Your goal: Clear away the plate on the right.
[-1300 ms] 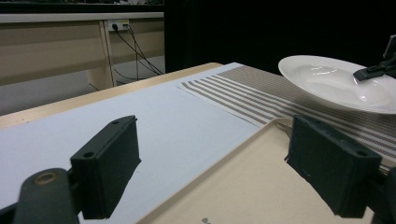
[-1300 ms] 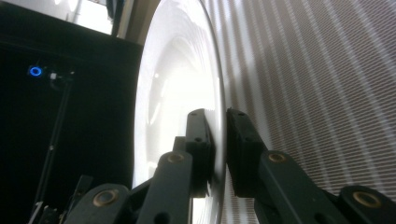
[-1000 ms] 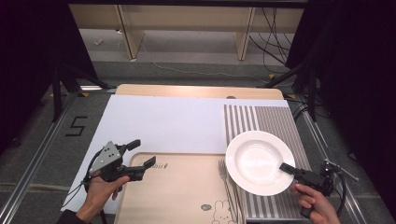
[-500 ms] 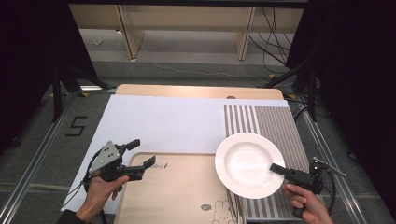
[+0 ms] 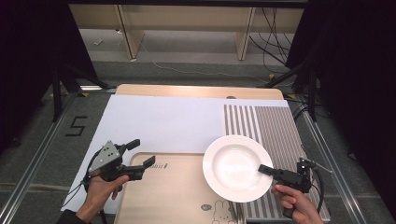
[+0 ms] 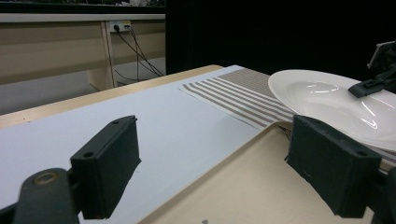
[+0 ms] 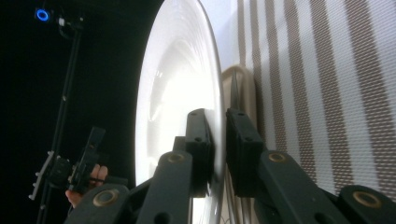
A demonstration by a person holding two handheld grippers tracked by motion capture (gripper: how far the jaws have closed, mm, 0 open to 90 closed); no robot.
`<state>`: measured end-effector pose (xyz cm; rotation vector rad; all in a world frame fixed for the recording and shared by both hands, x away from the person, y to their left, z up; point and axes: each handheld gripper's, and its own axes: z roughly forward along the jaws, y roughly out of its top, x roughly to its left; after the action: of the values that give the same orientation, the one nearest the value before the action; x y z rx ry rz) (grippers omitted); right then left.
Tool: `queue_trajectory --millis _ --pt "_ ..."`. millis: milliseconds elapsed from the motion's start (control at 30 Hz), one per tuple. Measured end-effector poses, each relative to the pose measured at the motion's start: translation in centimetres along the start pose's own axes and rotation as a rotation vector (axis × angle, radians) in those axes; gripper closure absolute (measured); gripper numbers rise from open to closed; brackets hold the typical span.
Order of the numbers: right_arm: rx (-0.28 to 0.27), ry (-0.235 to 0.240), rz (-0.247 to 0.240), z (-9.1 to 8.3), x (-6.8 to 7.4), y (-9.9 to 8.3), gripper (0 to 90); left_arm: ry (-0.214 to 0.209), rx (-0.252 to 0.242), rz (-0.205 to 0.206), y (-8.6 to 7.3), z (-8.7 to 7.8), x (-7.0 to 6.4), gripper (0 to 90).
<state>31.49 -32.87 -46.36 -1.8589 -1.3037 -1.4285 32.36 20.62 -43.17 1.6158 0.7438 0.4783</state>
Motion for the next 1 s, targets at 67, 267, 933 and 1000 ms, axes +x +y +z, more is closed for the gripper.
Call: queue_trajectory --millis 67,267,933,1000 --pt "0.007 -0.019 -0.024 0.3 0.1 -0.2 80.6 0.002 0.0 0.002 0.0 -0.1 0.0 16.1" --pt "0.034 -0.02 -0.014 1.4 0.7 -0.7 80.8 0.005 -0.002 0.003 0.0 -0.1 0.0 16.1" --pt "0.135 0.006 -0.036 4.7 2.0 -2.3 80.6 0.007 -0.005 -0.003 0.0 -0.1 0.1 16.1" --pt "0.147 0.024 -0.031 5.0 2.1 -2.4 80.8 0.007 -0.005 -0.004 0.0 -0.1 0.1 16.1"
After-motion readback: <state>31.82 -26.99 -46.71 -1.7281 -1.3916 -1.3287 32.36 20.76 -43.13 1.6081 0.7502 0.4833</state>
